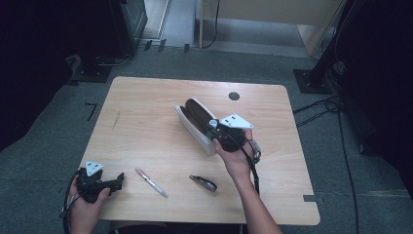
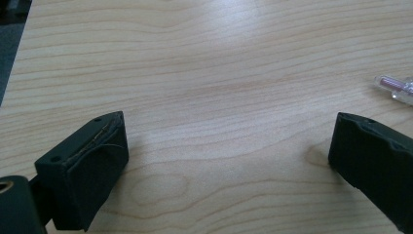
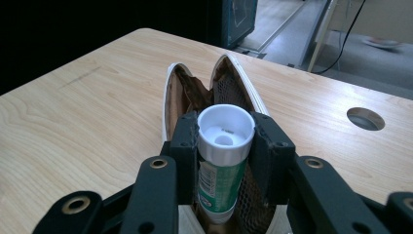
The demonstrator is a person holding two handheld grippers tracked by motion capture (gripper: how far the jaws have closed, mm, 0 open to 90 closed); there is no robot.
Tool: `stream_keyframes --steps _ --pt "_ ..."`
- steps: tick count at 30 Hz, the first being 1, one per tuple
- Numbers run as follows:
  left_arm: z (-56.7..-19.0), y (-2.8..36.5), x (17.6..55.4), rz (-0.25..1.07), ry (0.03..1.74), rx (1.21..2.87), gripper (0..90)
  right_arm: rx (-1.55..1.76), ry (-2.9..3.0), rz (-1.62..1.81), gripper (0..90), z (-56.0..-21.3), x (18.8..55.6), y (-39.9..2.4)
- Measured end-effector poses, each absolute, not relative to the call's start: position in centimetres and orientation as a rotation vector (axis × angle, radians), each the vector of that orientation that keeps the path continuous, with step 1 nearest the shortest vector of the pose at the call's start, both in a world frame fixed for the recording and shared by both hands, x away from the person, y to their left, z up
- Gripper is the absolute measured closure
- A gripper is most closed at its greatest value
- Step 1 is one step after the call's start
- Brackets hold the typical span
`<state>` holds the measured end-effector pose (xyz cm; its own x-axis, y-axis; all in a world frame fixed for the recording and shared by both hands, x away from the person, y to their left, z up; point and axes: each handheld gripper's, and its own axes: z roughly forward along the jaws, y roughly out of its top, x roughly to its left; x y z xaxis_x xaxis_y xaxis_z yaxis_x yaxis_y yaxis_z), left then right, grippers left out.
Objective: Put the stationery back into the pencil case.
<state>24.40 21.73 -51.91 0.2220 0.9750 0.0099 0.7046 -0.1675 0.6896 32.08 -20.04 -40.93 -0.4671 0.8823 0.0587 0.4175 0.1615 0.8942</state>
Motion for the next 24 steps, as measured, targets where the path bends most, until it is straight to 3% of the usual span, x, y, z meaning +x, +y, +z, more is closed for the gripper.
stream_keyframes --steps 14,22,24 --pt "-51.9 21.7 24.4 0.628 1.542 1.943 1.2 1.303 2.016 1.254 64.0 -42.0 34.2 -19.2" --pt "-51.9 21.8 24.4 0.626 1.540 1.943 1.2 1.292 1.988 1.268 70.9 -41.5 34.2 -19.5" --pt "-51.9 21.8 24.4 0.626 1.540 1.945 1.2 1.278 1.995 1.269 80.1 -41.1 33.5 -19.9"
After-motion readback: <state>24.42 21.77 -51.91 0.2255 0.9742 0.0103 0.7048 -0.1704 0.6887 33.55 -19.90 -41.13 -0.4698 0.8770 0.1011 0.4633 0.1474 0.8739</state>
